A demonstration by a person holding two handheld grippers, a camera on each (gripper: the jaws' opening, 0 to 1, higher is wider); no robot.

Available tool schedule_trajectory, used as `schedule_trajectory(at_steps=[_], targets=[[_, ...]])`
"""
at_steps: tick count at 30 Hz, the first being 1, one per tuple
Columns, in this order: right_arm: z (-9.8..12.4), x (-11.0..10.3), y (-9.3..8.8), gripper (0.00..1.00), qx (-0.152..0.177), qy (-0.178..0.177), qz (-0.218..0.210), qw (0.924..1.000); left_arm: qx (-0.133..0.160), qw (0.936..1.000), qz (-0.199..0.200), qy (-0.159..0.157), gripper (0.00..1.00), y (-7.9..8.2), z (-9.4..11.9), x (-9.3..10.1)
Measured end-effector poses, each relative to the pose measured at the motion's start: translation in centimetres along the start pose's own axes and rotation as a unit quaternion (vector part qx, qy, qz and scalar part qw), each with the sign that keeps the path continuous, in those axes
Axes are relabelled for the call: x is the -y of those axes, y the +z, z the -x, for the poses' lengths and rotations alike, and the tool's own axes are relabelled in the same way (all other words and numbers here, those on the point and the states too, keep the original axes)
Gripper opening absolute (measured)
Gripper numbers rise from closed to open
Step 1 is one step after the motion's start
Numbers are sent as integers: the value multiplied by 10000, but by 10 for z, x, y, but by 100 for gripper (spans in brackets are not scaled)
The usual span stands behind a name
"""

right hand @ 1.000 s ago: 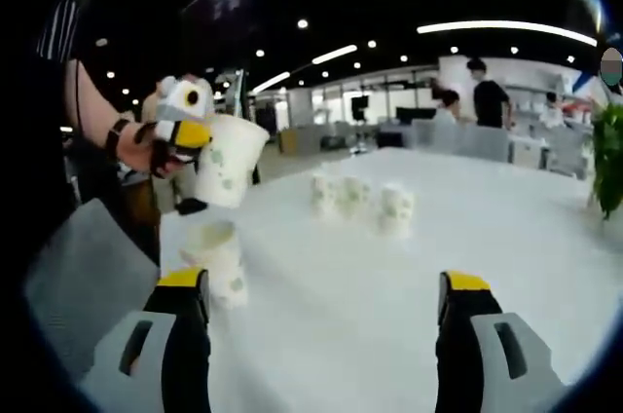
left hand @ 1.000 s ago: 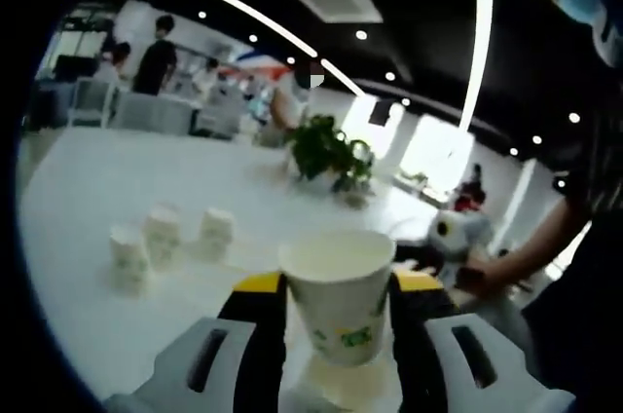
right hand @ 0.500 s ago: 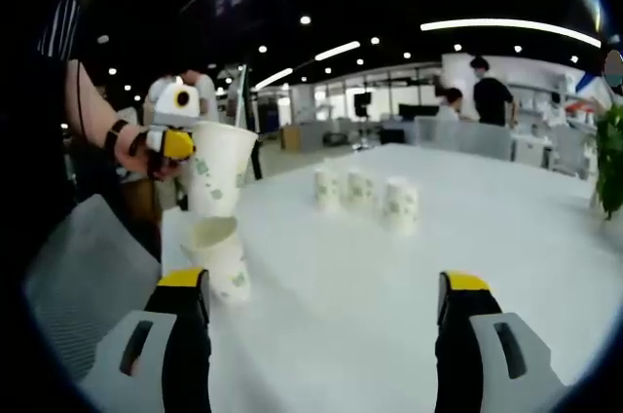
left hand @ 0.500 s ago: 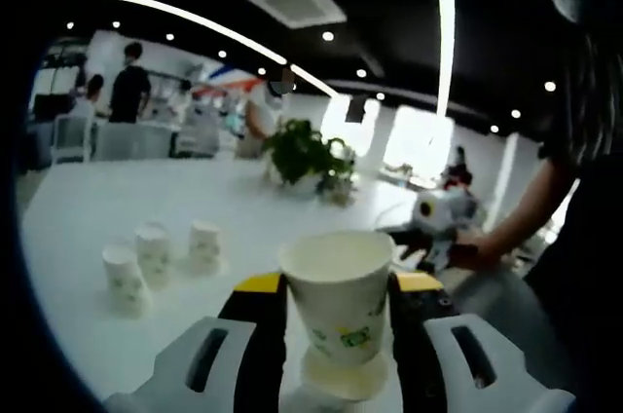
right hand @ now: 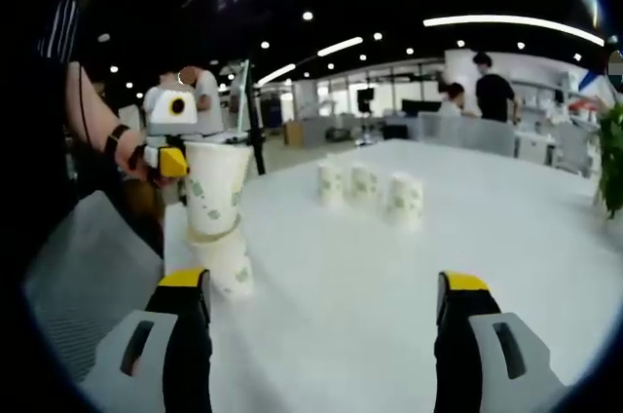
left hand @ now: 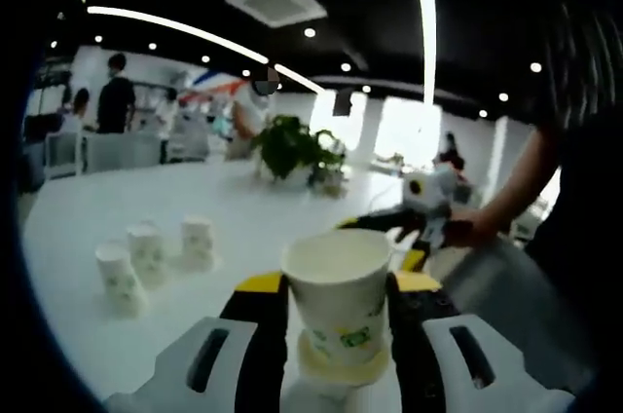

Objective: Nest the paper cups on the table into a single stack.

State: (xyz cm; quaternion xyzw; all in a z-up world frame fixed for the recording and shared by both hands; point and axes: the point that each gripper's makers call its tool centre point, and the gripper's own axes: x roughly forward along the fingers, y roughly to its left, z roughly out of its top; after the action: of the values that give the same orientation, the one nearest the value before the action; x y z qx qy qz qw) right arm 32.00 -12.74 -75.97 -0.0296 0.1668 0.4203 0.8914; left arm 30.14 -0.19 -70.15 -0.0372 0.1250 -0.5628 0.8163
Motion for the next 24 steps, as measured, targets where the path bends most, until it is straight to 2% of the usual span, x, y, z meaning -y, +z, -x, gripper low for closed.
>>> schedule_trajectory(at_steps=[15,24], targets=[[-5,-8,-8,94,-210,120,55,9997,-87,9996,-249,-72,37,-15,-3,3],[-3,-11,-12,93,-293,162,59,9994,-225,9986,-480,36,37,-28,-3,1]])
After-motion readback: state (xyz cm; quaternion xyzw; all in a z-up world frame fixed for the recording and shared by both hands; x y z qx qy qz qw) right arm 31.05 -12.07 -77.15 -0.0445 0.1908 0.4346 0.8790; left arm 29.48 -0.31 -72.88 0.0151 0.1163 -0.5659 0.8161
